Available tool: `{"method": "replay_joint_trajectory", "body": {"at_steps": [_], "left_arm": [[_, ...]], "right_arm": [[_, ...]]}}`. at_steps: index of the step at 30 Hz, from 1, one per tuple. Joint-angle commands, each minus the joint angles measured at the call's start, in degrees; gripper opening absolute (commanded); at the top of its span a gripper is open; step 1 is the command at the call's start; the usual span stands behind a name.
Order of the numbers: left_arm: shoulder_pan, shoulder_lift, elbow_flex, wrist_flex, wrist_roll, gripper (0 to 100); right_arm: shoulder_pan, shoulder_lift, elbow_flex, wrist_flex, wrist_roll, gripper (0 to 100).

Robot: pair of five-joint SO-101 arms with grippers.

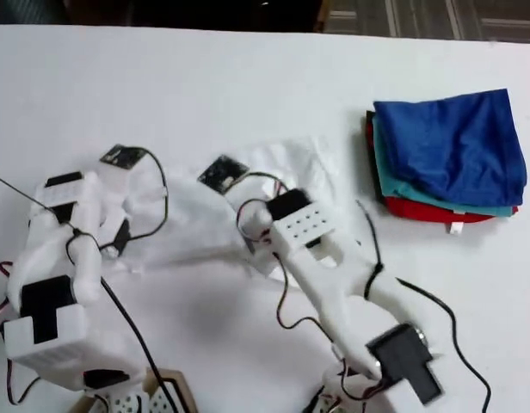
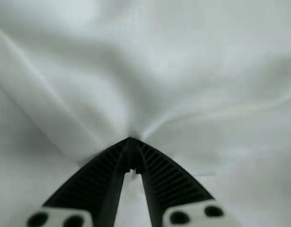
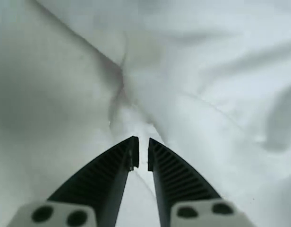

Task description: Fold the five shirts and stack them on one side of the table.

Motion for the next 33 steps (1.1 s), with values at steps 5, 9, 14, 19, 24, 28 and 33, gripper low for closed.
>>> {"method": "replay_joint_trajectory", "body": {"at_steps": [5,9,14,19,24,28,33], "left_arm": [[-0.62,0.62,0.31,-1.14,-0.44,3],[-0.7,0.62,0.31,-1.14,-0.44,3],[-0.7,0.62,0.31,-1.14,-0.44,3],[-0.7,0.62,0.31,-1.14,-0.44,3],[-0.7,0.62,0.31,-1.14,-0.44,3],[-0.7,0.62,0.31,-1.14,-0.44,3],[-0.7,0.62,0.31,-1.14,-0.44,3]], "right_arm": [[-0.84,8.84,-0.62,-5.41,0.0,4.9],[-0.66,11.38,-1.05,-7.43,0.0,5.0],[-0.31,11.56,-5.1,-5.67,0.0,5.2],[-0.22,12.0,-8.62,-3.38,-0.09,10.2],[-0.22,14.37,-8.97,-3.82,-0.09,10.1],[1.63,15.25,-8.97,-6.2,-0.09,9.7],[5.85,15.69,-9.05,-9.19,0.0,5.5]]}}
